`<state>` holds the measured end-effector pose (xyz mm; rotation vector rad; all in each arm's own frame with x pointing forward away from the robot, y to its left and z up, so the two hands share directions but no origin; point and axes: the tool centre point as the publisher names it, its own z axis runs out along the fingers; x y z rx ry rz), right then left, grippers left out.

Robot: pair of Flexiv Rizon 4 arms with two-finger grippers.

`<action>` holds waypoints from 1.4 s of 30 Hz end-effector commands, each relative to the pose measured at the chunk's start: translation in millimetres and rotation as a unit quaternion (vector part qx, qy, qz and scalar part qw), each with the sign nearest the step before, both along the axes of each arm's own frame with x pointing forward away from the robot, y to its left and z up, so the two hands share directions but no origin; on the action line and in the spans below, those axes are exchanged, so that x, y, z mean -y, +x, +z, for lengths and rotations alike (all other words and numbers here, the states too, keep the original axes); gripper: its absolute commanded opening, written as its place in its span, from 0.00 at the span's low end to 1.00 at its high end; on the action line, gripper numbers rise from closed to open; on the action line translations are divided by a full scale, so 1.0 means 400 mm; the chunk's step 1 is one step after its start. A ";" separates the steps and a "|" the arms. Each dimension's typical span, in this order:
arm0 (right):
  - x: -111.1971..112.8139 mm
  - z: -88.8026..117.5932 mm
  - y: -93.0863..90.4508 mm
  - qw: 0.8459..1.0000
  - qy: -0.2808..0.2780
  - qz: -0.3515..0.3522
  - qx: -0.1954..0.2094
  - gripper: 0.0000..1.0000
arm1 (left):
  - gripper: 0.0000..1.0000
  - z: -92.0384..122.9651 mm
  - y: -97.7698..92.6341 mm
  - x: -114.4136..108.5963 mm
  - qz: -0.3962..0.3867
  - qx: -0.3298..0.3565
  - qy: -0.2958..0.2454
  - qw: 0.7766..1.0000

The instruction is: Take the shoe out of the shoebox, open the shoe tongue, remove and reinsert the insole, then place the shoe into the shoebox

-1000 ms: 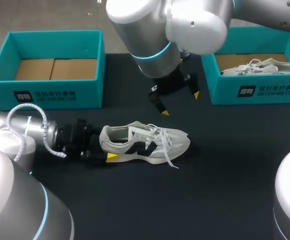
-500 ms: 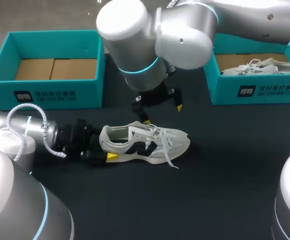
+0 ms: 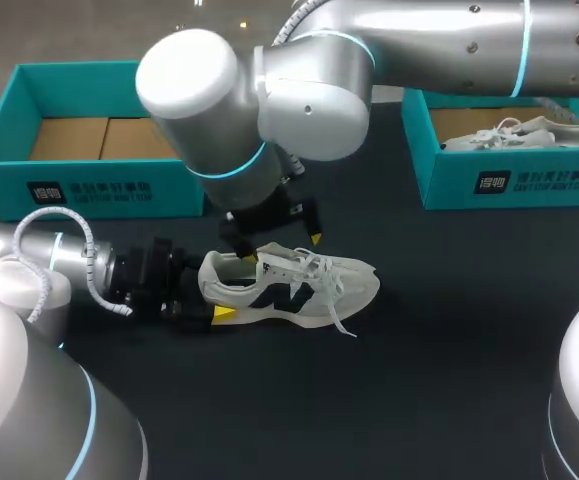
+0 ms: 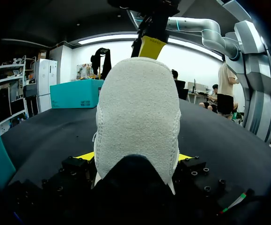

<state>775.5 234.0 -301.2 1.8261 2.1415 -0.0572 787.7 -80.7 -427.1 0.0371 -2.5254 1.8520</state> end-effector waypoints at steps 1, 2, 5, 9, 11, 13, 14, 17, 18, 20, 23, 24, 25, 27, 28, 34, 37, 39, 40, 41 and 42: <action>-0.043 -0.024 -0.004 1.000 -0.004 -0.008 -0.001 1.00 | 0.00 -0.008 0.001 0.002 0.001 0.001 0.000 1.000; -0.048 -0.026 -0.007 1.000 -0.002 -0.012 -0.001 1.00 | 0.00 -0.008 0.001 0.002 0.001 0.001 0.000 1.000; -0.059 -0.043 -0.011 1.000 -0.005 -0.023 0.001 1.00 | 0.00 -0.008 0.001 0.002 0.001 0.001 0.000 1.000; -0.059 -0.069 -0.005 0.999 -0.013 -0.037 -0.002 1.00 | 0.00 -0.008 0.001 0.002 0.001 0.001 0.000 1.000; -0.056 -0.080 0.000 0.999 -0.019 -0.043 -0.001 0.91 | 0.00 -0.008 0.001 0.002 0.001 0.001 0.000 1.000; -0.050 -0.089 0.008 0.999 -0.023 -0.048 -0.001 0.88 | 0.00 -0.008 0.001 0.002 0.001 0.001 0.000 1.000; -0.045 -0.093 0.013 0.998 -0.031 -0.054 0.000 0.88 | 0.00 -0.008 0.001 0.002 0.001 0.001 0.000 1.000; -0.028 -0.109 0.024 0.997 -0.042 -0.063 -0.007 0.83 | 0.00 -0.008 0.001 0.002 0.001 0.001 0.000 1.000; -0.023 -0.112 0.026 0.997 -0.044 -0.066 -0.008 0.81 | 0.00 -0.008 0.001 0.002 0.001 0.001 0.000 1.000; -0.009 -0.115 0.029 0.996 -0.046 -0.071 -0.012 0.78 | 0.00 -0.008 0.001 0.002 0.001 0.001 0.000 1.000; 0.009 -0.109 0.032 0.996 -0.047 -0.079 -0.012 0.72 | 0.00 -0.008 0.001 0.002 0.001 0.001 0.000 1.000; 0.013 -0.105 0.033 0.996 -0.048 -0.081 -0.011 0.66 | 0.00 -0.008 0.001 0.002 0.001 0.001 0.000 1.000; 0.017 -0.099 0.032 0.995 -0.047 -0.083 -0.010 0.51 | 0.00 -0.008 0.001 0.002 0.001 0.001 0.000 1.000; 0.026 -0.089 0.031 0.995 -0.045 -0.086 -0.008 0.38 | 0.00 -0.008 0.001 0.002 0.001 0.001 0.000 1.000; 0.029 -0.085 0.031 0.995 -0.045 -0.086 -0.007 0.29 | 0.00 -0.008 0.001 0.002 0.001 0.001 0.000 1.000; 0.046 -0.058 0.029 0.996 -0.024 -0.089 -0.008 0.00 | 0.00 -0.008 0.001 0.002 0.001 0.001 0.000 1.000; 0.063 -0.045 0.032 0.996 -0.004 -0.089 -0.010 0.00 | 0.00 -0.008 0.001 0.002 0.001 0.001 0.000 1.000; 0.077 -0.039 0.035 0.996 0.001 -0.088 -0.008 0.00 | 0.00 -0.008 0.001 0.002 0.001 0.001 0.000 1.000; 0.085 -0.037 0.036 0.996 0.004 -0.089 -0.008 0.00 | 0.00 -0.008 0.001 0.002 0.001 0.001 0.000 1.000; 0.095 -0.034 0.036 0.996 0.008 -0.092 -0.007 0.00 | 0.00 -0.008 0.001 0.002 0.001 0.001 0.000 1.000; 0.103 -0.032 0.036 0.996 0.012 -0.093 -0.007 0.00 | 0.00 -0.008 0.001 0.002 0.001 0.001 0.000 1.000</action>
